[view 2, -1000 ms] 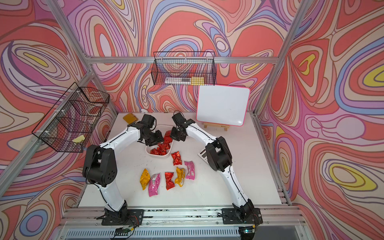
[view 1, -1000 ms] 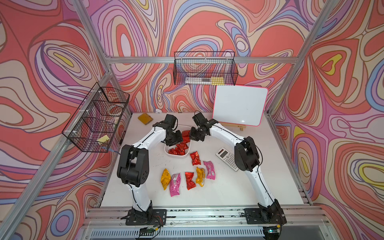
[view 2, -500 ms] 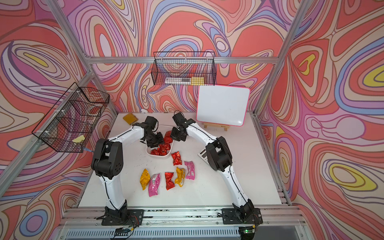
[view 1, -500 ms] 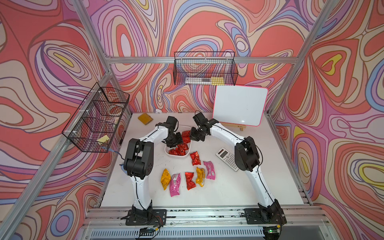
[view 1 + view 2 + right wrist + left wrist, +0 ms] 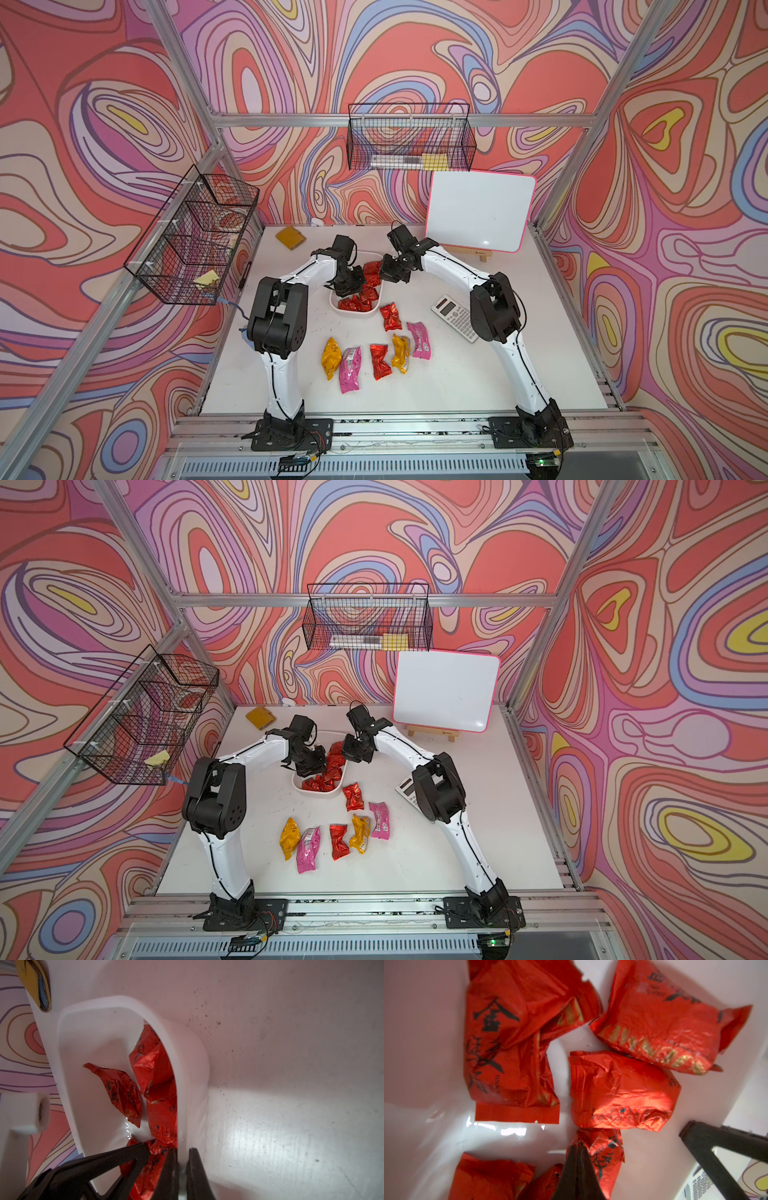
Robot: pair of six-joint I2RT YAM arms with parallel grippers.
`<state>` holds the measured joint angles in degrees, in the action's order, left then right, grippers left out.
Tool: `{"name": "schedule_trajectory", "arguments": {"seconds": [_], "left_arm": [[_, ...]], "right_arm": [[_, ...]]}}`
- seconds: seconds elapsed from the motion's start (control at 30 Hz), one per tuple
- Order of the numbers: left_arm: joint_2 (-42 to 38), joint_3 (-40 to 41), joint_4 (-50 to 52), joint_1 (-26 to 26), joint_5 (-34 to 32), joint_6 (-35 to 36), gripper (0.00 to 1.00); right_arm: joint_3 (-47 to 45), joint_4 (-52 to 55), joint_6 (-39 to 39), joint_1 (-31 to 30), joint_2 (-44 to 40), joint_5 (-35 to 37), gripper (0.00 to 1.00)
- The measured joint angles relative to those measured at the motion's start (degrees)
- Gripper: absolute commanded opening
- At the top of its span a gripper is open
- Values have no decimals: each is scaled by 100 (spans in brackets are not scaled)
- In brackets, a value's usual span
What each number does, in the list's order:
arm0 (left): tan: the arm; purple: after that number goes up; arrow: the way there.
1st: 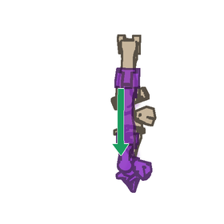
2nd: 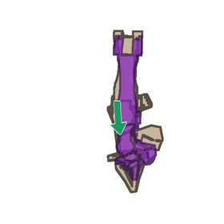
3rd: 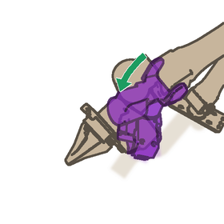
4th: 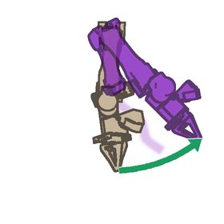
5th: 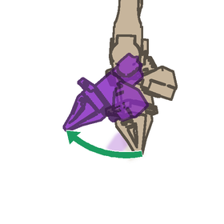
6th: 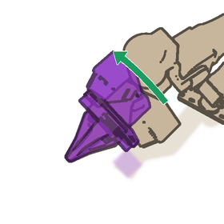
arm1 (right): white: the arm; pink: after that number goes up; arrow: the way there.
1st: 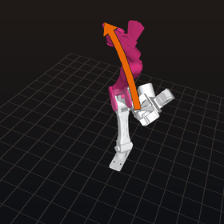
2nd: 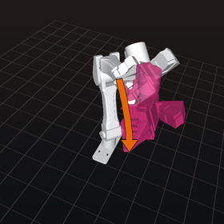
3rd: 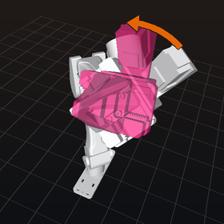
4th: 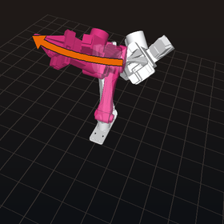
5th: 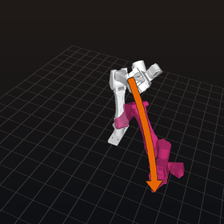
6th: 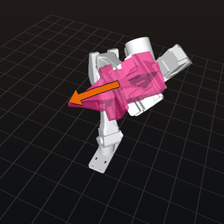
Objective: Take the tea bags out of the storage box
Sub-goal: Pick up the tea bag from the storage box, then place the tea bag at the center of the board.
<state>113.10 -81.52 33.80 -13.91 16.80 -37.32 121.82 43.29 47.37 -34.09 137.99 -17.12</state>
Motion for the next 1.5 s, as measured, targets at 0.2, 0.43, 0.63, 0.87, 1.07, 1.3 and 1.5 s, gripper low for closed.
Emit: {"name": "schedule_trajectory", "arguments": {"seconds": [0.2, 0.43, 0.63, 0.87, 1.07, 1.3, 1.5], "left_arm": [[-463, 157, 4, -2, -61, -9, 0], [-1779, 529, 72, -17, -485, -173, 0], [-2844, 1143, 396, 11, -1292, -400, 0], [-4328, 2485, 831, 612, -2111, -898, 0], [-5626, 3877, 986, 1128, -2153, -1429, 0], [-6203, 5060, 935, 1165, -1838, -1993, 12], [-6675, 5152, 1032, 1165, -1851, -2164, 53]], "right_arm": [[-55, -70, -20, 0, -11, -26, 5], [-334, -212, -24, 0, -153, -31, 5], [-426, -240, -92, 0, -203, -28, 5], [-444, -240, -195, 0, -214, -33, 5], [-444, -238, -262, 0, -214, -37, 5], [-470, -249, -317, 0, -219, -50, 5], [-584, -262, -339, 0, -286, -52, 5]]}}
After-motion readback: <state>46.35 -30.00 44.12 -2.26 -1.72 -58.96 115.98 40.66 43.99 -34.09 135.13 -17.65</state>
